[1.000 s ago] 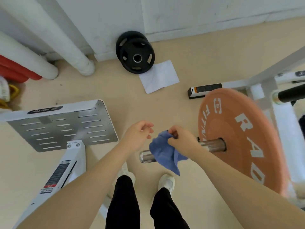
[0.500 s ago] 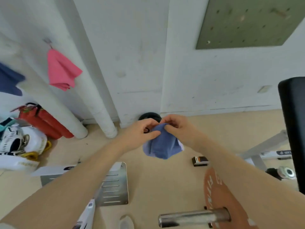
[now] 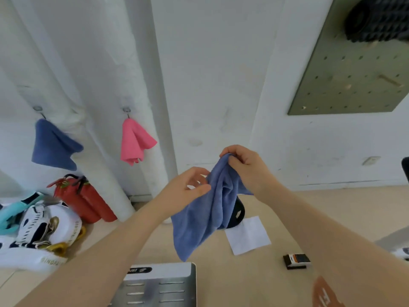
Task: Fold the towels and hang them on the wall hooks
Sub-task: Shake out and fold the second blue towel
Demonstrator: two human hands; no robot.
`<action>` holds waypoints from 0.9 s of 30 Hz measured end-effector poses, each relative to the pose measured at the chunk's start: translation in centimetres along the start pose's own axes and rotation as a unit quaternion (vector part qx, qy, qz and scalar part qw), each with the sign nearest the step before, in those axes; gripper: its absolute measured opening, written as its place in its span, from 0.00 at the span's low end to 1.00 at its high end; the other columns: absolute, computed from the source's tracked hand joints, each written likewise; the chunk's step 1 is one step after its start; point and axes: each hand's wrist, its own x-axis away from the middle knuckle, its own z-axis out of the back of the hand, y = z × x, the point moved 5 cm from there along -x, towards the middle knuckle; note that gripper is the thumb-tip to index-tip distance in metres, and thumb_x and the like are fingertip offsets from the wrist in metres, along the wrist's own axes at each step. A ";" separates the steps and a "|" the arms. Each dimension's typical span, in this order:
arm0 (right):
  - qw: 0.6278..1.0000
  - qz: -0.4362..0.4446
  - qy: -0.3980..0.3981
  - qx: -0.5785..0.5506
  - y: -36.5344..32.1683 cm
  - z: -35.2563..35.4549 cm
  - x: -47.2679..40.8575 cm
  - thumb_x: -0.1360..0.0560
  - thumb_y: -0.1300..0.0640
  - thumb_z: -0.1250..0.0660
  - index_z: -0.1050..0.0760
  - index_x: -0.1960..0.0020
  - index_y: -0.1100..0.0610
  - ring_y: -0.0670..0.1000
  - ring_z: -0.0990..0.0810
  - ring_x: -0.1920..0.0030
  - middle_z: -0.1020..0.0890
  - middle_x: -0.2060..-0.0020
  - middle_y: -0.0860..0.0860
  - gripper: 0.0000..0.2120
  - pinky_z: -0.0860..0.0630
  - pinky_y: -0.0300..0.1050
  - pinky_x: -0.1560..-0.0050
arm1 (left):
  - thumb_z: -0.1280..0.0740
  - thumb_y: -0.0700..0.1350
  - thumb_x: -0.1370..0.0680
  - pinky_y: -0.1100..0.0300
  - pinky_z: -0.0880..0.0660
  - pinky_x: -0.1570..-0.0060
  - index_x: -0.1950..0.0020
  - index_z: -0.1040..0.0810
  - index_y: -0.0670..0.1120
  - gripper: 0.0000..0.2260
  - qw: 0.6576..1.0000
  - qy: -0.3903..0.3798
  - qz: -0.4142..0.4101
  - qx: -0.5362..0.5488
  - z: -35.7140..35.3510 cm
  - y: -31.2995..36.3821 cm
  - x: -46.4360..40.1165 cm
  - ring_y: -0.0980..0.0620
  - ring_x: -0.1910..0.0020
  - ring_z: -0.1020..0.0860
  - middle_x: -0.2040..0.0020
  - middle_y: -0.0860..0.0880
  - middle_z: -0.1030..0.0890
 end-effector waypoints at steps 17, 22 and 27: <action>0.991 -0.055 0.107 0.064 0.4 -2.0 -1.8 0.21 0.61 0.46 0.25 0.52 0.55 0.45 0.24 0.58 0.21 0.61 0.46 0.12 0.28 0.37 0.54 | 0.36 0.51 0.24 0.64 0.31 0.64 0.63 0.30 0.49 0.10 0.988 0.006 0.054 -0.143 4.6 -6.6 1.3 0.56 0.67 0.30 0.67 0.54 0.26; 0.978 -0.139 0.131 0.080 2.8 -0.4 -2.7 0.20 0.55 0.47 0.29 0.60 0.60 0.53 0.28 0.63 0.26 0.66 0.53 0.15 0.30 0.44 0.61 | 0.39 0.52 0.22 0.59 0.26 0.59 0.53 0.21 0.43 0.14 0.977 0.077 0.197 -0.040 5.6 -8.2 0.7 0.47 0.58 0.21 0.58 0.46 0.18; 0.960 -0.198 0.071 0.182 4.6 -0.5 -3.4 0.20 0.50 0.47 0.34 0.70 0.56 0.53 0.30 0.69 0.30 0.72 0.51 0.21 0.34 0.43 0.67 | 0.38 0.47 0.23 0.50 0.25 0.44 0.47 0.23 0.41 0.12 0.885 0.159 0.274 0.342 4.8 -6.6 -2.4 0.44 0.49 0.21 0.50 0.42 0.19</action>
